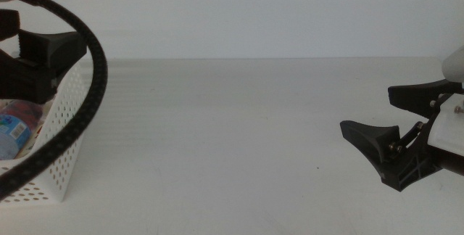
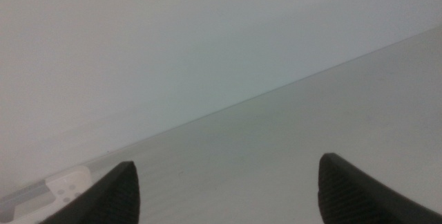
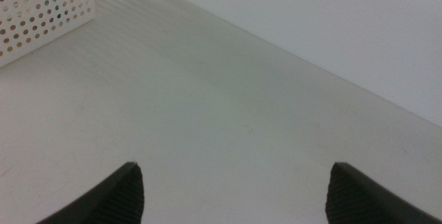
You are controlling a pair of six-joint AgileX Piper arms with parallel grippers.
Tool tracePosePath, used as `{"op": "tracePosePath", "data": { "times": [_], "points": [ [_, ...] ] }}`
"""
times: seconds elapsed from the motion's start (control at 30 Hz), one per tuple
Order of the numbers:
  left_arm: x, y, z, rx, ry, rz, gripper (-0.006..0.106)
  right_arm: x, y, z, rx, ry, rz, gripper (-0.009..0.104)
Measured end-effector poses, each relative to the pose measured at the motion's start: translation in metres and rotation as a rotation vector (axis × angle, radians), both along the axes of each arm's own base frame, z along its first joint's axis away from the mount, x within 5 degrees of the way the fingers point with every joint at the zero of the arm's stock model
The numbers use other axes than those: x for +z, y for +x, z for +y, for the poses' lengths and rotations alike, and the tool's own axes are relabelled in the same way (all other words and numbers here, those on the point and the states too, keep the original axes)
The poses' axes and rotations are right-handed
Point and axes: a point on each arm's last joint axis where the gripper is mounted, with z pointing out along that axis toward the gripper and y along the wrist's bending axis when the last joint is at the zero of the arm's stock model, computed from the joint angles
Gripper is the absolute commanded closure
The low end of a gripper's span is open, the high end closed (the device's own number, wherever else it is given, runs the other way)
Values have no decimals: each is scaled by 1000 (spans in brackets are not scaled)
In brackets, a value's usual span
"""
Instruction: Use arms to grab the bottles and put them into the dustbin to the left of the table.
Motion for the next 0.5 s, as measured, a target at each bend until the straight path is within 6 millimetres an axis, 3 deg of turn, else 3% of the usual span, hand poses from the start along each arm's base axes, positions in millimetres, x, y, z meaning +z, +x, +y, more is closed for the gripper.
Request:
{"op": "tracePosePath", "data": {
  "times": [0.23, 0.4, 0.5],
  "points": [
    [-7, 5, -2, 0, 10, 27, 20, 0, 0, 0, 0, 0, 0, 16],
    [-30, 6, -3, -4, -14, 70, 20, 3, 0, -5, -24, 9, -13, 16],
    [-51, -3, -1, -4, -38, 70, 20, 8, -1, -22, -99, 26, -43, 16]
  ]
}}
